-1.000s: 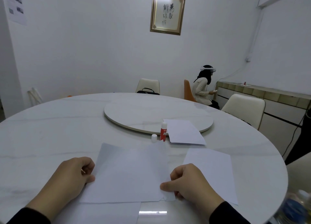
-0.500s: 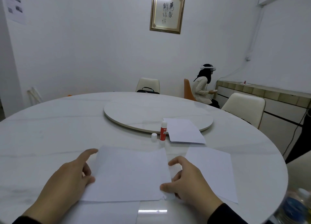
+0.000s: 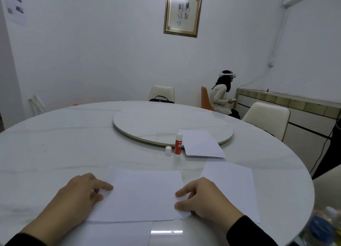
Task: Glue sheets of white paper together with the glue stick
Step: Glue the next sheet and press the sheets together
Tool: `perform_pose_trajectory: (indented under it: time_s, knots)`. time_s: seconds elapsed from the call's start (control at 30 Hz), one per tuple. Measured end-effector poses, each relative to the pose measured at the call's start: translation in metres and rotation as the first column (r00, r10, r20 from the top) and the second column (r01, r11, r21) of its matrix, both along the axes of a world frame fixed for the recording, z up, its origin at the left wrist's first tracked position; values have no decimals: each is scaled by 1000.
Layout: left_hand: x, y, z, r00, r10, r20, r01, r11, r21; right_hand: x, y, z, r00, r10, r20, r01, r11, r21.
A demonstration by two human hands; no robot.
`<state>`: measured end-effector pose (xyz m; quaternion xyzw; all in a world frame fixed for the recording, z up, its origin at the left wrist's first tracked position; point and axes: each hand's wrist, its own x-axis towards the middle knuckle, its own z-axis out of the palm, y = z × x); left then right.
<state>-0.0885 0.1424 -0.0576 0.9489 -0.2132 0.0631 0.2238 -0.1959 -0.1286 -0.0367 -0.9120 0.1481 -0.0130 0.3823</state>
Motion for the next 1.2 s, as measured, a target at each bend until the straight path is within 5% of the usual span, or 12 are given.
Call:
perform_pose_trajectory:
  time_s: [0.1, 0.2, 0.27, 0.37, 0.53, 1.2]
  knots:
    - [-3, -4, 8, 999, 39, -2, -39, 992, 119, -3, 4, 10, 1000, -14, -28, 9, 988, -152]
    - [-4, -26, 18, 995, 21, 100, -37, 987, 158, 3, 15, 18, 994, -7, 107, 46, 930, -363]
    - [-6, -50, 21, 993, -21, 117, 12, 997, 72, 15, 28, 16, 977, 113, 178, -29, 908, -417]
    - [-13, -82, 8, 995, -93, 27, 87, 981, 171, 34, 49, -2, 955, 290, 57, -216, 816, -537]
    - [-12, -85, -11, 995, -81, -66, 97, 953, 288, 50, 49, -31, 954, 286, -87, -288, 805, -519]
    - [-6, -53, -11, 996, -27, -82, 46, 973, 228, 39, 32, -28, 990, 106, -89, -136, 866, -482]
